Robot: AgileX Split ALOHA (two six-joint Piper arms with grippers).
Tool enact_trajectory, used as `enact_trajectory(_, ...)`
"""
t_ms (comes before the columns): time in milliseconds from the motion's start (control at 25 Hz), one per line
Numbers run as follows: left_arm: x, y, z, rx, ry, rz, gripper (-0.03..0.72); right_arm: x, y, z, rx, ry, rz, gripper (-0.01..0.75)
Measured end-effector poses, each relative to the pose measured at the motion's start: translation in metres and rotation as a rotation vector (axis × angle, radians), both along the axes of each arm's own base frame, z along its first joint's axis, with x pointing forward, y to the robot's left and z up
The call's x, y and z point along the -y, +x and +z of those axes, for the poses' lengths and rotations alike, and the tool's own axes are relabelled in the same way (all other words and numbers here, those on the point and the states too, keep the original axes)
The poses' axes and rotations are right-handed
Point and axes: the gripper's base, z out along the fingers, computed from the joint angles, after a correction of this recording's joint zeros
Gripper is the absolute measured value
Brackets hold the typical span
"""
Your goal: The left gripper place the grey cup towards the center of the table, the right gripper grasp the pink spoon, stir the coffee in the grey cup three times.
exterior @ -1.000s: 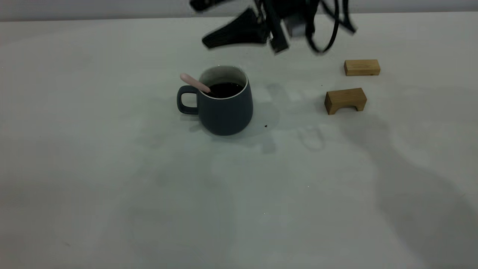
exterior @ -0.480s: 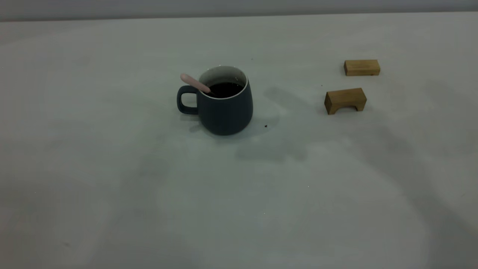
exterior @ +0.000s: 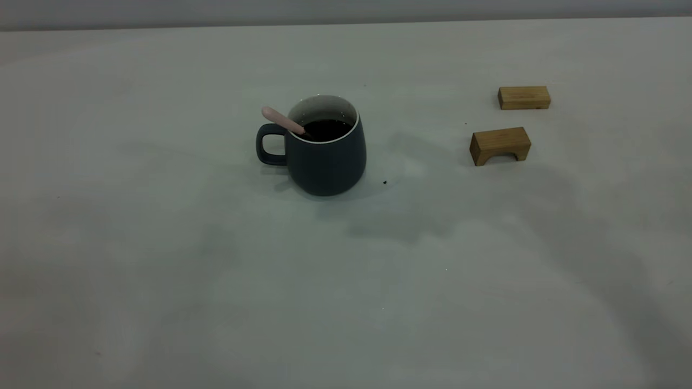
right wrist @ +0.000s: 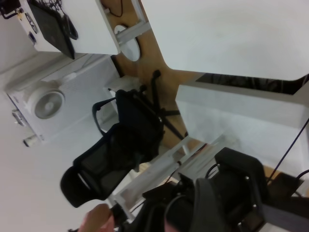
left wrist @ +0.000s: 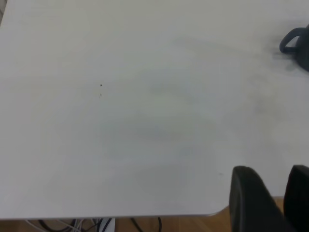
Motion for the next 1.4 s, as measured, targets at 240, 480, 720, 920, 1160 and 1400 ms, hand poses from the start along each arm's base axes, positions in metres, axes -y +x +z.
enact_trajectory(240, 0.000, 0.000, 0.000, 0.000, 0.000, 0.000, 0.243, 0.015, -0.024, 0.033, 0.236, -0.112, 0.080, 0.560)
enact_trajectory(480, 0.000, 0.000, 0.000, 0.000, 0.000, 0.000, 0.243, 0.040, -0.078, 0.097, 0.494, -0.184, 0.099, 0.560)
enact_trajectory(720, 0.000, 0.000, 0.000, 0.000, 0.000, 0.000, 0.243, 0.066, -0.145, 0.154, 0.713, -0.162, 0.066, 0.560)
enact_trajectory(920, 0.000, 0.000, 0.000, 0.000, 0.000, 0.000, 0.243, 0.084, -0.200, 0.173, 0.818, -0.114, 0.046, 0.560)
enact_trajectory(1160, 0.000, 0.000, 0.000, 0.000, 0.000, 0.000, 0.243, 0.096, -0.245, 0.140, 0.759, -0.063, 0.062, 0.560)
enact_trajectory(1400, 0.000, 0.000, 0.000, 0.000, 0.000, 0.000, 0.243, 0.117, -0.290, 0.111, 1.054, -0.185, 0.212, 0.547)
